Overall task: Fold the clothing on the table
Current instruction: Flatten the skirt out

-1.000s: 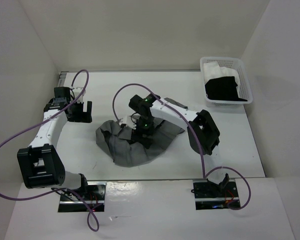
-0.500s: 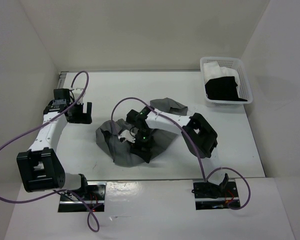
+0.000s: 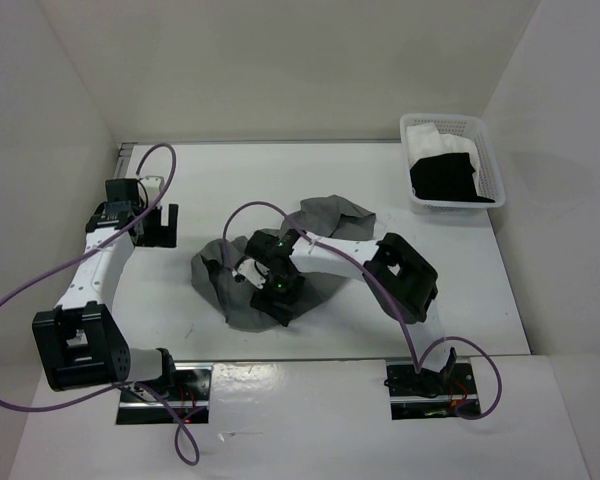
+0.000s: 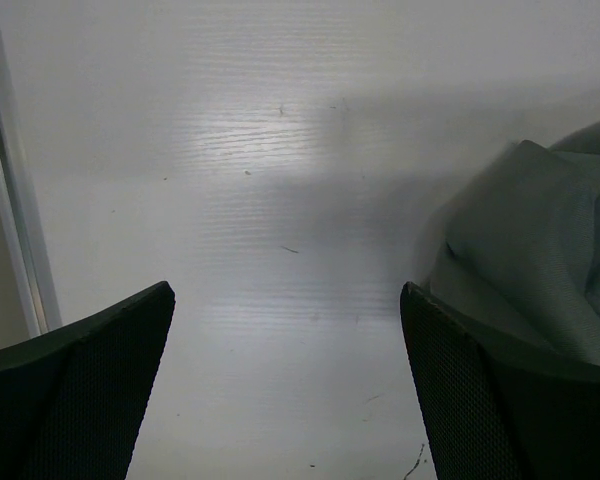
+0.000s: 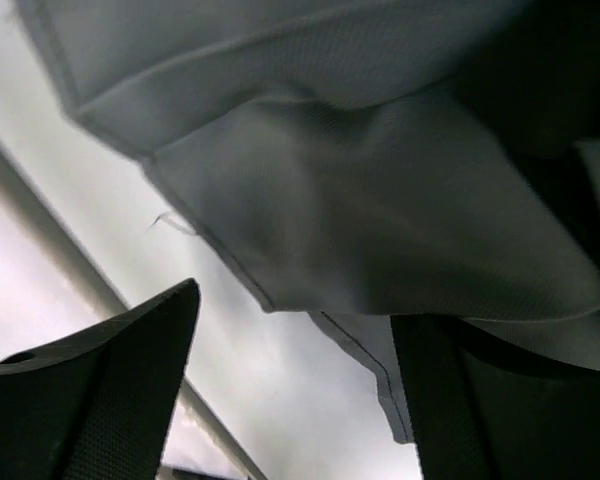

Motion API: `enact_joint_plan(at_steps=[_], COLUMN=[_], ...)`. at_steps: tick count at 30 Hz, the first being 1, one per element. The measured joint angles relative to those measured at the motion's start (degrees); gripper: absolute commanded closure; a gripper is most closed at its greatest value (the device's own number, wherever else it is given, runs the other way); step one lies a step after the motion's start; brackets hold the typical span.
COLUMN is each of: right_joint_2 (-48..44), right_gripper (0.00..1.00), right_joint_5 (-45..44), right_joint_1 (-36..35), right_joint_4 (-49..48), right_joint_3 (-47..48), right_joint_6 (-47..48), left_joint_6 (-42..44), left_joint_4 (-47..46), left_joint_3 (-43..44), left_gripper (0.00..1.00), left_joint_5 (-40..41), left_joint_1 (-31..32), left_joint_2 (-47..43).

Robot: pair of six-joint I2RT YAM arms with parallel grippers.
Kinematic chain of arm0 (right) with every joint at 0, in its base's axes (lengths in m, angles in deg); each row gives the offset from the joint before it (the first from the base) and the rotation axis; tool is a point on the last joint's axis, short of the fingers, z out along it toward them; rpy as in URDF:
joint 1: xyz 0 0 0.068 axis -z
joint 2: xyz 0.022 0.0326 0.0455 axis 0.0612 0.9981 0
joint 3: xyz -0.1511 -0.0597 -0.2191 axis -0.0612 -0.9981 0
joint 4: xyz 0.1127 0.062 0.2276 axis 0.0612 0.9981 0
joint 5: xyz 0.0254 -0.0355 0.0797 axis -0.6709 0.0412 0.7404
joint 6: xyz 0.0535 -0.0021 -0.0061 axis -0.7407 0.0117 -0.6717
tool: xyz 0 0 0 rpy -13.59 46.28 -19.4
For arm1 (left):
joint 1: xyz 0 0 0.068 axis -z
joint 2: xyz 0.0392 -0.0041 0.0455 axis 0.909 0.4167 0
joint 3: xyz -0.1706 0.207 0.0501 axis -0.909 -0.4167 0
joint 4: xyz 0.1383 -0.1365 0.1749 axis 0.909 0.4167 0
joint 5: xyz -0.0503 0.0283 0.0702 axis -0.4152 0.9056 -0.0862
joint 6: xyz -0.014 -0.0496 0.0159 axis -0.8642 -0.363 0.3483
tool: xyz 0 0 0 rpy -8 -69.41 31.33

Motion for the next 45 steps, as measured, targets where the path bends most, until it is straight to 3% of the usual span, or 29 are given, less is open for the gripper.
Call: enact_joint_plan(at_steps=[1,4,5,8,17,20,22,25,31,32,33,34,35,38,41,45], right_joint_2=[0.0,0.15,0.28,0.63,1.55,3.15,4.9,5.14,5.07,5.18,5.18,5.18,5.84,12.72,20.94,24.35], right_gripper=[0.23,0.48,0.66,1.0,1.0,1.0,1.0,1.0,1.0,0.94,0.73,0.59,0.34,0.06,0.04,0.04], right_joint_5=[-1.46,-6.08,-7.74,-11.54,-13.4,-10.91,-8.13,-5.53,-5.81,-6.23,-6.8,-7.52,-9.51,-18.64,-27.36,-32.2], right_joint_1=[-0.24,-1.25,-1.49,-1.92,-2.29,-1.18,0.57,4.31,13.05,14.91,17.2,19.28,21.66,27.32,28.98,26.91], right_joint_4=[-0.74,-3.17,-3.96,-5.46,-2.51,4.98,11.52,13.9,14.12,11.58,7.93,4.35,0.96,-5.66,-10.49,-9.46], right_joint_3=[-0.02,-0.17,-0.33,-0.37,2.89,12.63,24.98,38.88,49.53,49.13,47.98,46.62,46.07,52.11,59.6,60.83], right_joint_6=[-1.22,-3.63,-4.35,-5.25,-3.39,0.11,3.13,7.17,7.32,5.35,2.93,0.11,-2.16,-7.13,-9.29,-10.36], left_joint_6=[-0.02,-0.17,-0.28,-1.05,-1.31,-1.31,-1.31,-1.29,-1.16,-1.14,-1.07,-1.01,-0.98,-0.87,-0.76,0.33], left_joint_4=[-0.02,-0.46,-0.66,-0.96,-1.42,-1.46,-1.44,-1.49,-1.49,-1.46,-1.51,-1.66,-1.64,-1.6,-1.55,-1.14], left_joint_3=[-0.04,-0.13,-0.13,-0.15,-0.15,-0.15,-0.15,-0.15,-0.15,-0.17,-0.2,-0.35,-0.5,-0.66,-0.66,-0.66], left_gripper=[0.0,0.0,0.0,0.0,0.0,0.0,0.0,0.0,0.0,0.0,0.0,0.0,0.0,0.0,0.0,0.0], left_joint_5=[0.46,1.84,2.32,3.02,4.11,4.13,4.2,4.15,3.21,2.84,2.51,2.12,1.73,0.96,0.24,-1.66], left_joint_1=[0.0,0.0,0.0,0.0,0.0,0.0,0.0,0.0,-0.04,-0.09,-0.13,-0.24,-0.37,-0.79,-1.16,-1.29], left_joint_2=[-0.22,-0.5,-0.5,-0.5,-0.5,-0.5,-0.5,-0.5,-0.59,-0.68,-0.87,-1.16,-1.44,-2.01,-2.05,-2.08])
